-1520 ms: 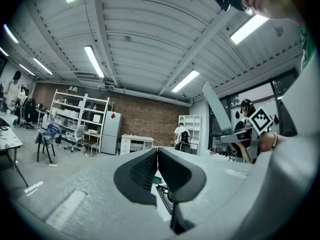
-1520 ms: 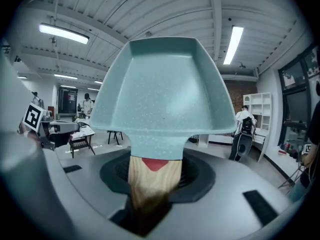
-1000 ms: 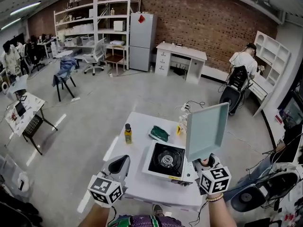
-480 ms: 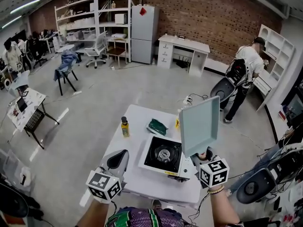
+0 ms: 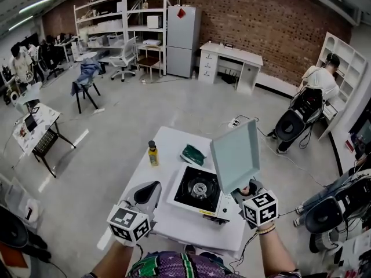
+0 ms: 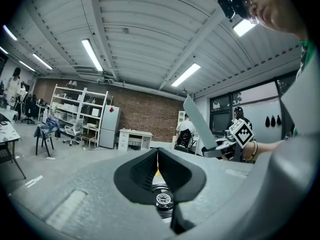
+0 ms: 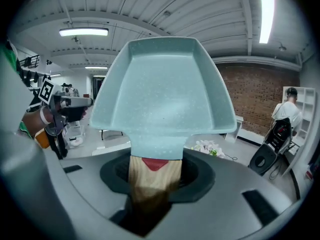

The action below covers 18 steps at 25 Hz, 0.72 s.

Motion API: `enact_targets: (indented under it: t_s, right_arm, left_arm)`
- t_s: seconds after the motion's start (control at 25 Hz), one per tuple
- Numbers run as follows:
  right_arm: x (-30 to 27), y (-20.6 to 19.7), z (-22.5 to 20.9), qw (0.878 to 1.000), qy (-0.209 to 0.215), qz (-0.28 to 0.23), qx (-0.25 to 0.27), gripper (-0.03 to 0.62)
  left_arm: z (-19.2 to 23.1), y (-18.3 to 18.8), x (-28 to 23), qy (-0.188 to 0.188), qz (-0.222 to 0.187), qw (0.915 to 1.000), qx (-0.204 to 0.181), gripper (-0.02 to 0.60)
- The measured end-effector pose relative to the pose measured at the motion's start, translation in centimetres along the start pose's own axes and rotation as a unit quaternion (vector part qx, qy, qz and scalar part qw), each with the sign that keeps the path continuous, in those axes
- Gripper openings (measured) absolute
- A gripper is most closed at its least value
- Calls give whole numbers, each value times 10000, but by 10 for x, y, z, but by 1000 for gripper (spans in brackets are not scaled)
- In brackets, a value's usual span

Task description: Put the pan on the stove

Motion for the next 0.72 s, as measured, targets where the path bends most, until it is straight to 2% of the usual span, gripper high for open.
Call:
enact_targets:
  t_s: [0.4, 0.72]
  right_arm:
    - [-16, -22, -24, 9990, 253, 316, 170, 153]
    - [-42, -44, -39, 9949, 532, 703, 484, 153]
  left_arm:
    - [-21, 4, -13, 73, 39, 9999, -146, 18]
    - [-27, -4, -23, 244, 137, 9996, -59, 18]
Point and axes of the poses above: the fingertips, and each gripper's own axes: x backward along the fingers, z to its left, y out of its top, the point moved 6 cm from there along x, backward along the fingers, and after that the axes turned 11 degrees about z, right-handed, at the moved point
